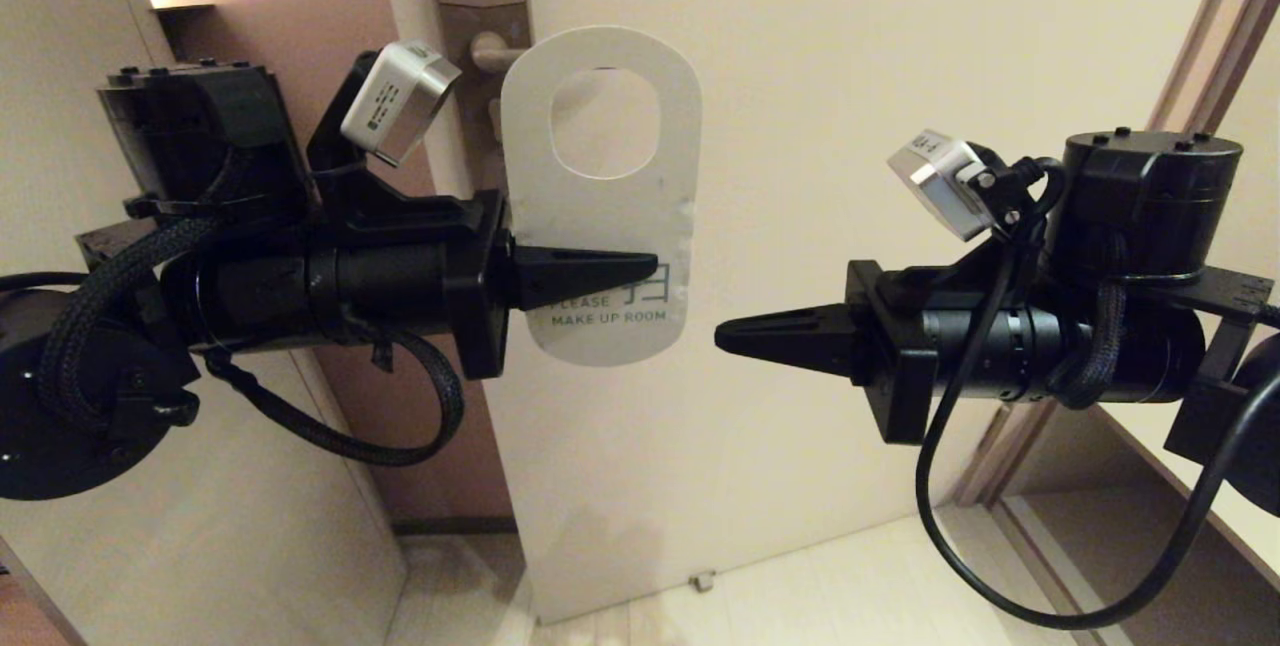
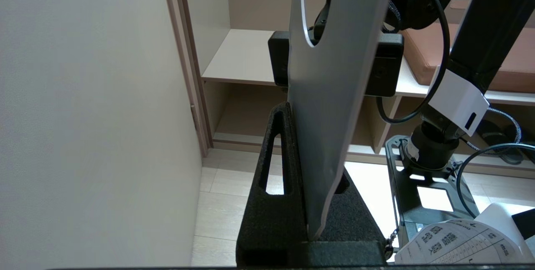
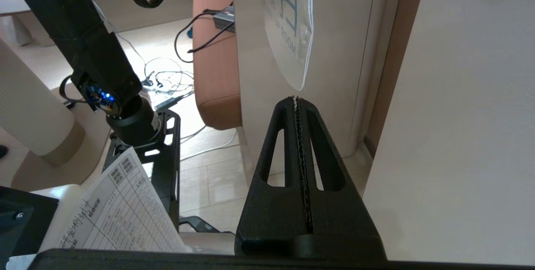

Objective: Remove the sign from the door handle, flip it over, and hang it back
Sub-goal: Hand it to the other hand

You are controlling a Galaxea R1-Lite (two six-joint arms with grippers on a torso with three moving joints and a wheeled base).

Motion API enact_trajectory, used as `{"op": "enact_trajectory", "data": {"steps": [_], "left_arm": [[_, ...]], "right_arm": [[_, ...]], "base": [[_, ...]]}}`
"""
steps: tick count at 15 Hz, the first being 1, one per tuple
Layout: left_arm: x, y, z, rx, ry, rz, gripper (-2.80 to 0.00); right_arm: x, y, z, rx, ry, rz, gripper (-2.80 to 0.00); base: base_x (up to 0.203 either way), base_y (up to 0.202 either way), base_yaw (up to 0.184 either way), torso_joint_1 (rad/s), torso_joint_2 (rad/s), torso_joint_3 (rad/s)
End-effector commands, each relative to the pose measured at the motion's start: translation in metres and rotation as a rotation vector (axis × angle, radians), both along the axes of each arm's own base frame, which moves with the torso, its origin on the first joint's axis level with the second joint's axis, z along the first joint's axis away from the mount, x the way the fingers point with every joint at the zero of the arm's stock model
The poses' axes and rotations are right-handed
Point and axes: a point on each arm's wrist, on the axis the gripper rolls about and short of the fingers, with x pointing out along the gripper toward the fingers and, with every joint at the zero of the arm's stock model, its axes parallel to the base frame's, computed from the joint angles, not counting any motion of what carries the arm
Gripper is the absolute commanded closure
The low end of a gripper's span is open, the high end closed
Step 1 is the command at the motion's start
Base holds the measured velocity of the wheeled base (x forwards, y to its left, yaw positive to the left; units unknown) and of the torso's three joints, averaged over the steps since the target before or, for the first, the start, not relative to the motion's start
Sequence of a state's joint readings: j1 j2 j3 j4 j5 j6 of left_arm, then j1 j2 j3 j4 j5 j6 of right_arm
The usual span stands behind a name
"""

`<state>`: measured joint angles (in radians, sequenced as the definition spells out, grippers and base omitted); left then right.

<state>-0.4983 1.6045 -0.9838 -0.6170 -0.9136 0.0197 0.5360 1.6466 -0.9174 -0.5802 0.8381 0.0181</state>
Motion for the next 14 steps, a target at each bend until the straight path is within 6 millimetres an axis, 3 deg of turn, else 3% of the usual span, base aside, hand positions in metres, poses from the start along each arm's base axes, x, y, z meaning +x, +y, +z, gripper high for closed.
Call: {"op": "enact_trajectory", "data": {"steps": [1,2,14], "left_arm": [[0.000,0.000,0.000,-0.001,-0.001,-0.005,0.00],[0.000,0.000,0.000,-0.002,-0.003,-0.005,0.00],[-0.006,-0.004,0.005,-0.009,-0.015,-0.028,0.00]], "right_arm": [[0.001,0.001,-0.001,0.001,0.001,0.006,0.00],[0.001,0.001,-0.001,0.000,0.002,0.008,-2.80],[0.001,0.021,0.005,0.014,-0.017,0.061,-2.80]], "base": [[0.000,0.000,0.000,0.000,0.00,0.000],[0.000,0.000,0.000,0.000,0.00,0.000],[0.000,0.000,0.000,0.000,0.00,0.000]]}}
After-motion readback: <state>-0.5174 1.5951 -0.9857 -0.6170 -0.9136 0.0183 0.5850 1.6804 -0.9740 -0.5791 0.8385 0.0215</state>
